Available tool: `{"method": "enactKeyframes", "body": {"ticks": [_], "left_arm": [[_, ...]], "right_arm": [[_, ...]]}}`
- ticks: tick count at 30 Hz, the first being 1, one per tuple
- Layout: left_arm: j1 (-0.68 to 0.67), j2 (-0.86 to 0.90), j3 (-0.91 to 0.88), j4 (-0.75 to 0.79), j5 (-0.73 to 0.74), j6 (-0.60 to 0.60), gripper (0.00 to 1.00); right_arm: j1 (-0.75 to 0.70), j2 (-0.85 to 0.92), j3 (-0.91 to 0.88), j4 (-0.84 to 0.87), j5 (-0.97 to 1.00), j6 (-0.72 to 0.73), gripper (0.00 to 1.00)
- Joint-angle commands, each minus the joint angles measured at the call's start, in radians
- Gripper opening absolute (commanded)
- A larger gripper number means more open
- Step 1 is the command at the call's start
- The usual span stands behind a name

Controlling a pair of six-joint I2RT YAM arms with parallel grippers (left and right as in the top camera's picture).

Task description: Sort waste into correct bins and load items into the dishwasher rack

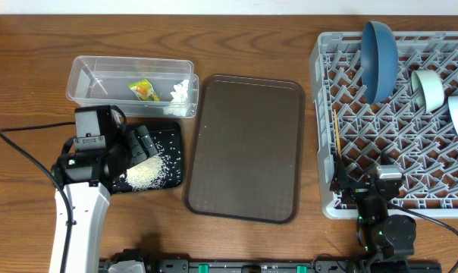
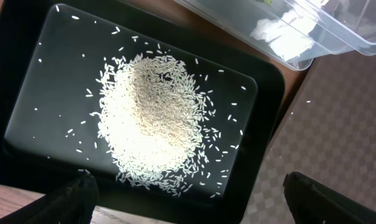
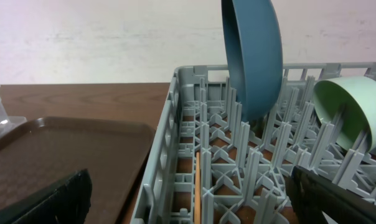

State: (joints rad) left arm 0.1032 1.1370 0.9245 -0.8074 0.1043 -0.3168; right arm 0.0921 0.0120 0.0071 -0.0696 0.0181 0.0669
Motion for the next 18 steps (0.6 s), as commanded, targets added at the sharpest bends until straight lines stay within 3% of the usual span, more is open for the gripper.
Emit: {"method": "enactKeyframes", "body": {"ticks": [1,9,18], "left_arm": [[0.003,-0.002,0.009,-0.003,-0.012,-0.001,0.98],[0.002,-0.156,0.007,-0.003,-0.016,0.006,0.98],[0.002,-0.579,-0.110,0.001,-0.132,0.029,0.98]], "right_arm": [[0.001,-0.006,-0.002,-0.005,-0.007,-0.013,0.99],[0.001,-0.006,-0.002,-0.005,-0.007,-0.013,0.99],[0.001,-0.006,-0.002,-0.005,-0.007,-0.013,0.99]]}}
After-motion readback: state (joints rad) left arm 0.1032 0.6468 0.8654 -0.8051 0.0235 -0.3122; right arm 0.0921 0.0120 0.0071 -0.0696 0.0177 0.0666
